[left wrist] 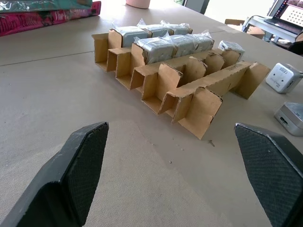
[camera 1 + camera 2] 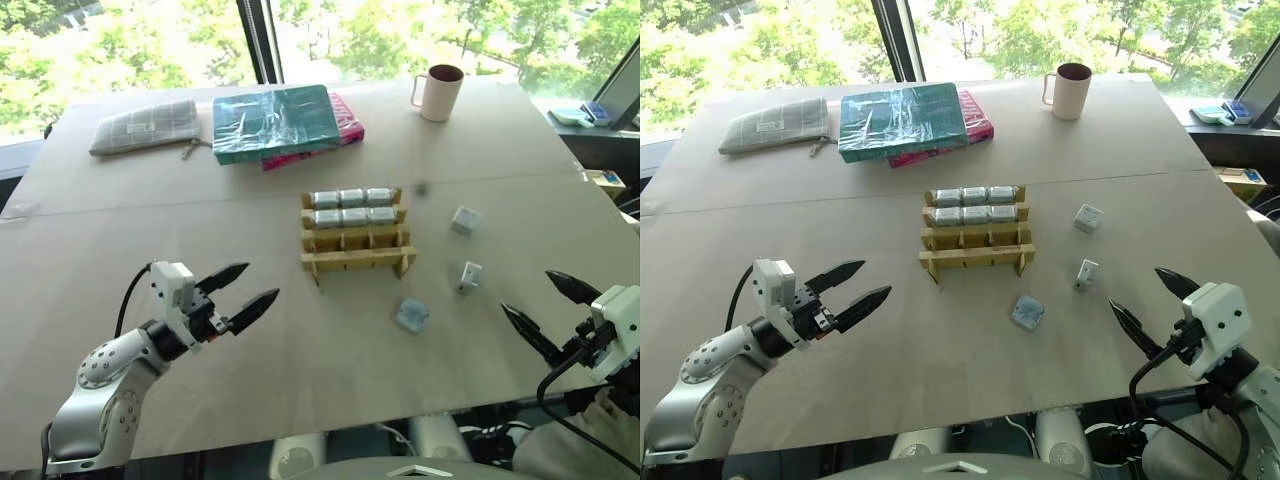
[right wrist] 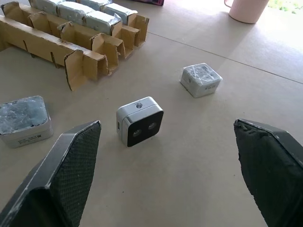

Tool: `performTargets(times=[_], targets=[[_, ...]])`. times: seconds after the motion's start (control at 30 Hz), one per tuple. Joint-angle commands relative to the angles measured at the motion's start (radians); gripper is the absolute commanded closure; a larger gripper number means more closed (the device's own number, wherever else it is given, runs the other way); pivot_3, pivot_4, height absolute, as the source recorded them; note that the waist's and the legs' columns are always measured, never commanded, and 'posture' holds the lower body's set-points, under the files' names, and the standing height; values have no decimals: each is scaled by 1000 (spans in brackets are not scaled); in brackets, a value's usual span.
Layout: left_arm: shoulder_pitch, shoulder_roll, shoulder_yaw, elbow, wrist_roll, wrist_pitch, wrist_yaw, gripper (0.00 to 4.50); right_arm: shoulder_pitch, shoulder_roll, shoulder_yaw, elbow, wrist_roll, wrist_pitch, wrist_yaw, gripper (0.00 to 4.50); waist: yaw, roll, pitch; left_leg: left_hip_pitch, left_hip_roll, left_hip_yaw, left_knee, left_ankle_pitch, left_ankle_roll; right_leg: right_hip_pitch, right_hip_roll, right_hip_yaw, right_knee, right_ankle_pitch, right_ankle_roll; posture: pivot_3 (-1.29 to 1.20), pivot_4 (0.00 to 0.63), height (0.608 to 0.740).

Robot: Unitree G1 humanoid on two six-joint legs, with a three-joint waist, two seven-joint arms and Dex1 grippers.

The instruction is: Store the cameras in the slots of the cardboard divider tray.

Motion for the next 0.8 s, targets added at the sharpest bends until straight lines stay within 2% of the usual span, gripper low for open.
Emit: performTargets(times=[0.03,0.13,0.2,0.33,0.57,0.8], targets=[[-44,18,4,6,-44,3,-67,91,7,-7,9,-78,21,4,-14,40,0,0,0,0,0,0,0,0,0,0,0,0,0,0,0,0,150,740],[-132,65,-11,64,-142,54,-231,91,2,-73,125,-208,28,99,-4,40,9,0,0,0,0,-1,1,0,0,-1,3,-1,1,0,0,0,150,740],[-146,96,-17,75,-165,65,-320,91,-21,-113,166,-220,107,178,13,40,11,1,-1,1,1,-2,2,0,0,0,5,-1,1,0,0,0,150,740],[-162,150,-24,88,-166,65,-438,91,-117,-164,279,-199,90,231,17,40,8,0,-1,1,1,-1,3,0,0,0,5,1,1,0,0,0,150,740],[-156,181,-68,50,-110,16,-521,91,-232,-140,482,-66,-63,197,-27,40,16,-1,-2,0,1,-1,3,2,3,-1,5,1,1,0,-1,0,150,740],[-147,180,-78,-1,-105,15,-513,91,-279,-98,573,80,-160,119,-24,40,13,-2,-2,0,1,-1,4,3,4,0,7,1,1,0,0,0,150,740]])
